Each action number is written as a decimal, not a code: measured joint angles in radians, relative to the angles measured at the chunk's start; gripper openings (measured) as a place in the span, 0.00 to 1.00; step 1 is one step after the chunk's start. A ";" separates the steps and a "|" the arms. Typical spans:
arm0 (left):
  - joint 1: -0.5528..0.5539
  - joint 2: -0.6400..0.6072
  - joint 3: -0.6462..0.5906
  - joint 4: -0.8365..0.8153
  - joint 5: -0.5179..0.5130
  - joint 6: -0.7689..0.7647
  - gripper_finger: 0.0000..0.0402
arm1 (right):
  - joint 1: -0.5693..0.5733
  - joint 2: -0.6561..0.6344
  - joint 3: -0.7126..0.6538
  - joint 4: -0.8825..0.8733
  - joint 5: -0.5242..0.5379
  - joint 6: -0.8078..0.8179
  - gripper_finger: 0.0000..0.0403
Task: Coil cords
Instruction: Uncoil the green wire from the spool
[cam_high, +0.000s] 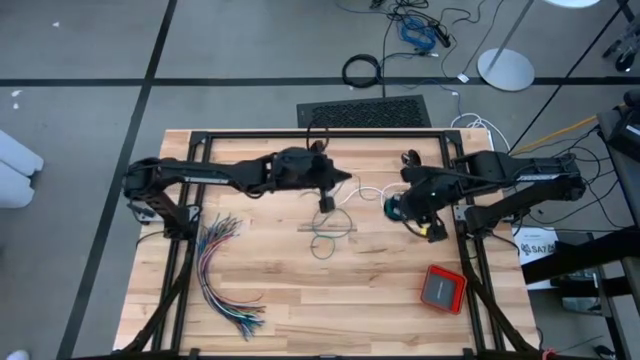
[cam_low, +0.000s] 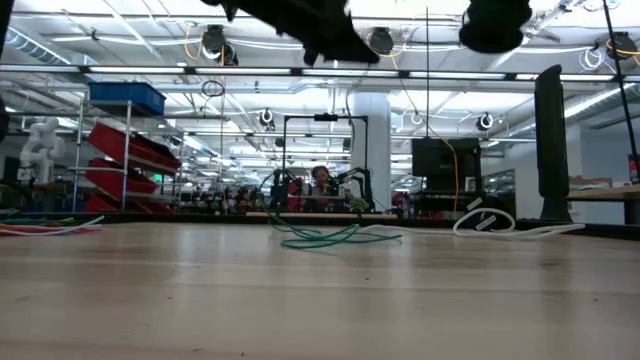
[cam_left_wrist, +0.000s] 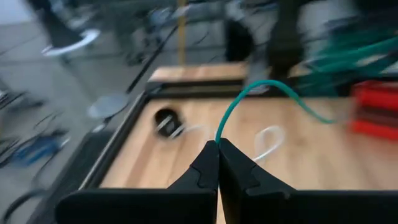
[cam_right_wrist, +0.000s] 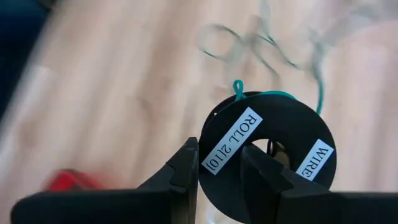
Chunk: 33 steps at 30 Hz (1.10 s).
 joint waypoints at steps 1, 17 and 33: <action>-0.012 -0.015 0.000 -0.009 0.028 0.000 0.00 | 0.000 0.000 0.000 -0.010 0.051 0.004 0.19; -0.164 0.099 -0.037 -0.200 -0.002 -0.044 0.01 | -0.005 -0.002 0.000 0.222 0.360 -0.164 0.19; -0.165 0.177 -0.039 0.020 -0.031 -0.033 0.40 | -0.017 -0.018 0.000 0.287 0.360 -0.205 0.19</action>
